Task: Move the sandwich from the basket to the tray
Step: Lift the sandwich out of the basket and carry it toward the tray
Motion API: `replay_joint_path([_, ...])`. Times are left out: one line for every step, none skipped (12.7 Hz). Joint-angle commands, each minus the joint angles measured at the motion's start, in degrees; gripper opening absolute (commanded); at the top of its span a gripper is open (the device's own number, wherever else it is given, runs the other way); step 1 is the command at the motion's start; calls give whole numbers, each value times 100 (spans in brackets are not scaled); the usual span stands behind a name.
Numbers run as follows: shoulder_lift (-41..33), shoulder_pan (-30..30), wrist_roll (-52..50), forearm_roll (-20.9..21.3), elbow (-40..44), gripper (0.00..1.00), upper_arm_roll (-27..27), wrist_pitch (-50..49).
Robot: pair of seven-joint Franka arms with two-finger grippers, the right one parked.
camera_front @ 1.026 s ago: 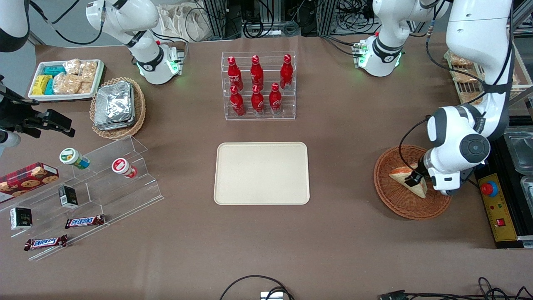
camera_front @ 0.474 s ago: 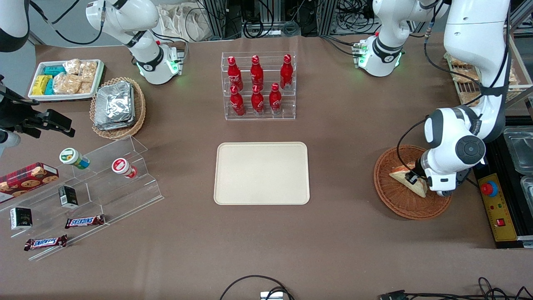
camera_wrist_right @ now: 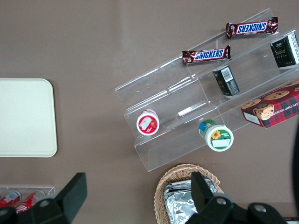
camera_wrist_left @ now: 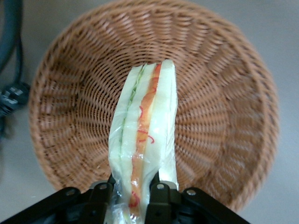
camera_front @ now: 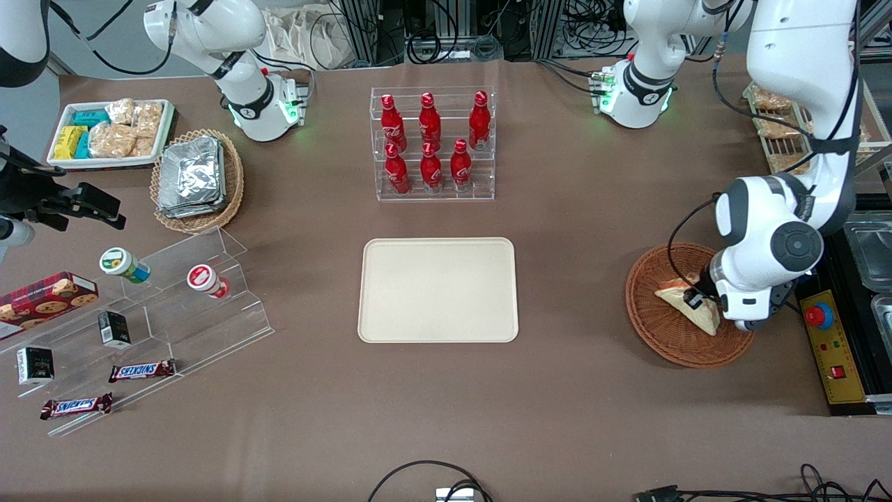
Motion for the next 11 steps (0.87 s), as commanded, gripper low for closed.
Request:
replay_joint_path([-667,-74,982,84,516,0,83,-1275])
replay_joint_path([-904,-74,1238,58,762,0,66,-1663])
replay_joint_path([-1037,-83,1328,23,1025,0,-30,-1980])
replay_joint_path([-1073,-83,1407,-3,1271,0,-240,-2253])
replay_joint_path([-1082,-91,1573,-12,1431,0,-468,-2421])
replay_joint_path([-1074,-178,1688,-38,1580,0,-732,-2440])
replay_joint_path([-1048,-197,1663,-160,1703,0,-987,-2441])
replay_joint_path([-1021,-232,1619,-301,1748,0,-1233,-2406])
replay_joint_path([-969,-302,1584,-415,1757,0,-1435,-2388])
replay_joint_path([-890,-337,1532,-469,1766,0,-1594,-2379])
replay_joint_path([-793,-433,1427,-504,1801,0,-1761,-2362])
